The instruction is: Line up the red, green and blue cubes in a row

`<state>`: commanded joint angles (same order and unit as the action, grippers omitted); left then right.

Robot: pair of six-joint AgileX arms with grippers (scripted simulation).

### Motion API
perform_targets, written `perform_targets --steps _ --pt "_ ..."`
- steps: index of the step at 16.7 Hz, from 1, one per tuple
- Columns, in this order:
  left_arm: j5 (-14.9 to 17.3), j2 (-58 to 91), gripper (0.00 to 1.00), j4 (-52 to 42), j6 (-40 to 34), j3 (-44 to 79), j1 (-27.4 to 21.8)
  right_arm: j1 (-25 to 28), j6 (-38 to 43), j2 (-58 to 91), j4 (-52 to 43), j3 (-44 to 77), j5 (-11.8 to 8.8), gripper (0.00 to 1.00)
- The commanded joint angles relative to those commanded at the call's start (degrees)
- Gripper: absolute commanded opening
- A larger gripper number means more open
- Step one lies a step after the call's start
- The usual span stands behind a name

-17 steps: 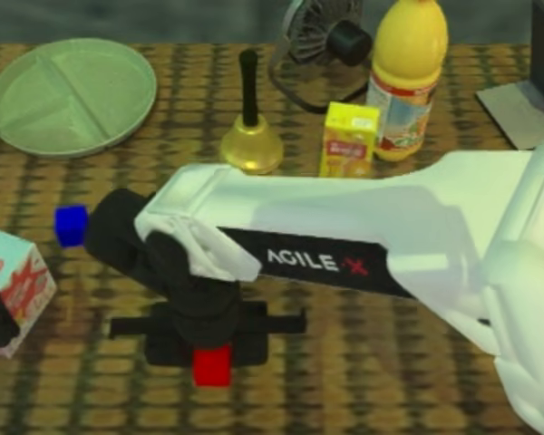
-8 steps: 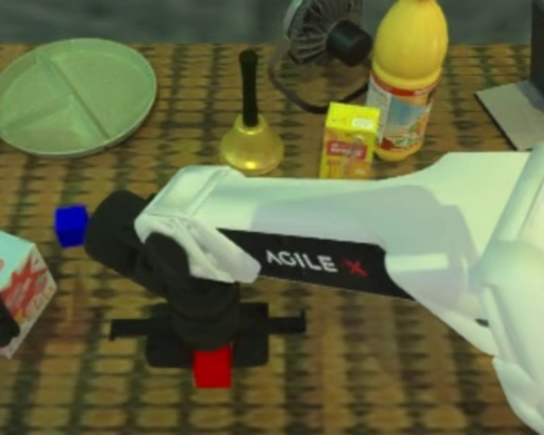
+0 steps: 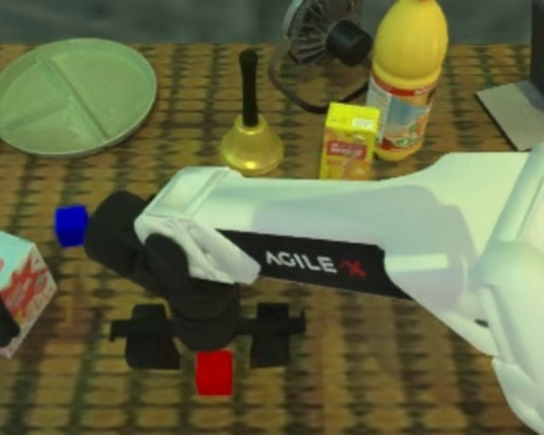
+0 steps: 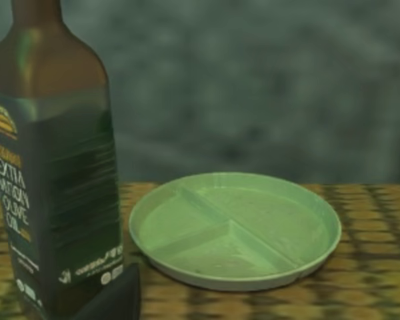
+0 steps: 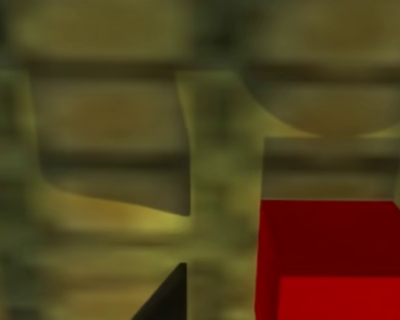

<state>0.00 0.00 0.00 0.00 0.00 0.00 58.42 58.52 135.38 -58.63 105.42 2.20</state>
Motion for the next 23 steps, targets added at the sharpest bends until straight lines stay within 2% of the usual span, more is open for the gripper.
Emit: perform_targets --steps 9,16,23 --pt "0.0 0.0 1.0 0.0 0.0 0.0 0.0 -0.08 0.01 -0.05 -0.21 0.2 0.0 1.0" --pt "0.0 0.0 1.0 0.0 0.0 0.0 0.0 0.62 0.27 -3.01 -12.64 9.27 -0.06 1.0" --pt "0.0 0.0 1.0 0.0 0.0 0.0 0.0 0.15 -0.43 -3.35 -13.37 9.89 -0.03 1.0"
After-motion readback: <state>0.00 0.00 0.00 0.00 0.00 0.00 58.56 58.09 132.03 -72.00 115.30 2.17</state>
